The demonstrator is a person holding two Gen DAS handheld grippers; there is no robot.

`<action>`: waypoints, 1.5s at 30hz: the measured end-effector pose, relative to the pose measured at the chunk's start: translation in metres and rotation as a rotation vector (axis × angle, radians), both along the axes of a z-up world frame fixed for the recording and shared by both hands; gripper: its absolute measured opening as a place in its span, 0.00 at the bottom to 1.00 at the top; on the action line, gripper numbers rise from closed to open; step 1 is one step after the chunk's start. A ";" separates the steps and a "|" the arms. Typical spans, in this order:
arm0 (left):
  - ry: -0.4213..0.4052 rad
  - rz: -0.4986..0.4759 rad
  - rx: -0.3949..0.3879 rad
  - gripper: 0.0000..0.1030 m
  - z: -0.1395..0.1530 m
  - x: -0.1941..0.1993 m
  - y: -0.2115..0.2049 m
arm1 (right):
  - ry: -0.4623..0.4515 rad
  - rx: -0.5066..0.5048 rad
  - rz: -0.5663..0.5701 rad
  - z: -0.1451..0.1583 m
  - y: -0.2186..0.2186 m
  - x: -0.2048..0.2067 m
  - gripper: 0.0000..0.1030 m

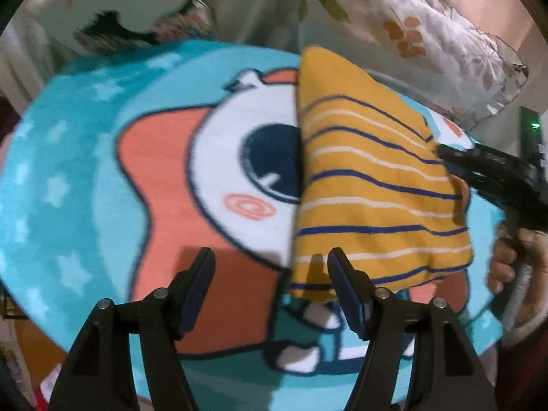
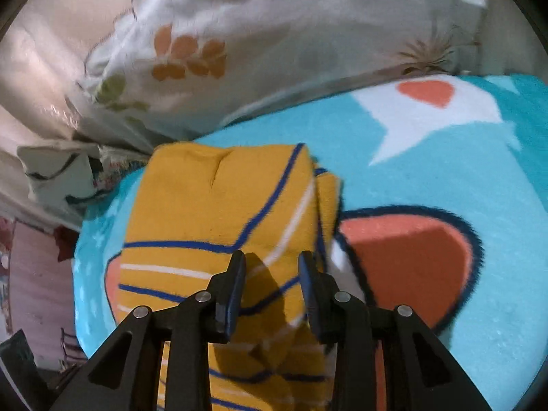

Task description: Fold small clothes

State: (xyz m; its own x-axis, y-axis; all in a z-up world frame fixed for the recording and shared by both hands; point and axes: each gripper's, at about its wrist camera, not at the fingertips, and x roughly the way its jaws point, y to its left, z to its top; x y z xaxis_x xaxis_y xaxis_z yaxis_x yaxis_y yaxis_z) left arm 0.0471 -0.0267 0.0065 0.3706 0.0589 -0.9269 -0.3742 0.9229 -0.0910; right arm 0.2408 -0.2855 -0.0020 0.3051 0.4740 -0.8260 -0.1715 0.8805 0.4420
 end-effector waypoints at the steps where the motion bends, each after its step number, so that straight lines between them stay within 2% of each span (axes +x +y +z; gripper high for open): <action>1: -0.001 0.009 0.021 0.67 0.003 -0.007 0.003 | -0.022 -0.008 -0.007 0.009 -0.001 -0.005 0.34; 5: 0.002 0.042 0.080 0.68 0.010 -0.025 0.009 | -0.170 -0.026 0.081 0.049 0.018 -0.039 0.38; 9: 0.020 0.037 0.108 0.68 0.006 -0.033 0.009 | -0.231 -0.060 0.137 0.059 0.039 -0.071 0.38; 11: 0.028 0.027 0.110 0.68 0.003 -0.035 0.007 | -0.215 -0.078 0.149 0.047 0.046 -0.084 0.38; 14: 0.026 0.003 0.099 0.68 0.001 -0.040 0.007 | -0.124 -0.101 0.127 0.017 0.037 -0.094 0.38; 17: 0.021 -0.034 0.080 0.68 0.000 -0.042 0.006 | -0.086 -0.138 0.113 0.001 0.032 -0.101 0.38; 22: 0.015 -0.101 0.034 0.68 -0.002 -0.040 0.007 | -0.083 -0.172 0.033 0.015 0.021 -0.115 0.38; 27: 0.001 -0.156 0.013 0.68 0.002 -0.039 0.011 | -0.183 -0.198 -0.006 0.051 0.033 -0.132 0.38; 29: -0.005 -0.168 0.016 0.68 0.004 -0.040 0.015 | -0.189 -0.199 0.004 0.054 0.046 -0.135 0.38; 34: -0.007 -0.168 0.007 0.71 0.007 -0.045 0.030 | -0.180 -0.220 0.061 0.036 0.094 -0.139 0.38; 38: -0.013 -0.165 0.001 0.72 0.010 -0.048 0.044 | -0.098 -0.313 0.106 -0.001 0.123 -0.134 0.38; 41: -0.019 -0.164 0.005 0.72 0.013 -0.050 0.052 | -0.101 -0.290 0.075 0.007 0.125 -0.137 0.38; 45: -0.024 -0.156 -0.001 0.72 0.013 -0.050 0.064 | -0.153 -0.261 0.063 0.023 0.131 -0.137 0.38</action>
State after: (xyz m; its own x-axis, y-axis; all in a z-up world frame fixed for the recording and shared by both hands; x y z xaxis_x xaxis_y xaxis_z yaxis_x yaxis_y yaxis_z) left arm -0.0026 0.0370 0.0200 0.3975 -0.0023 -0.9176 -0.2240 0.9695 -0.0994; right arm 0.1037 -0.1543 0.0213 0.4120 0.2738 -0.8690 -0.2768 0.9463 0.1669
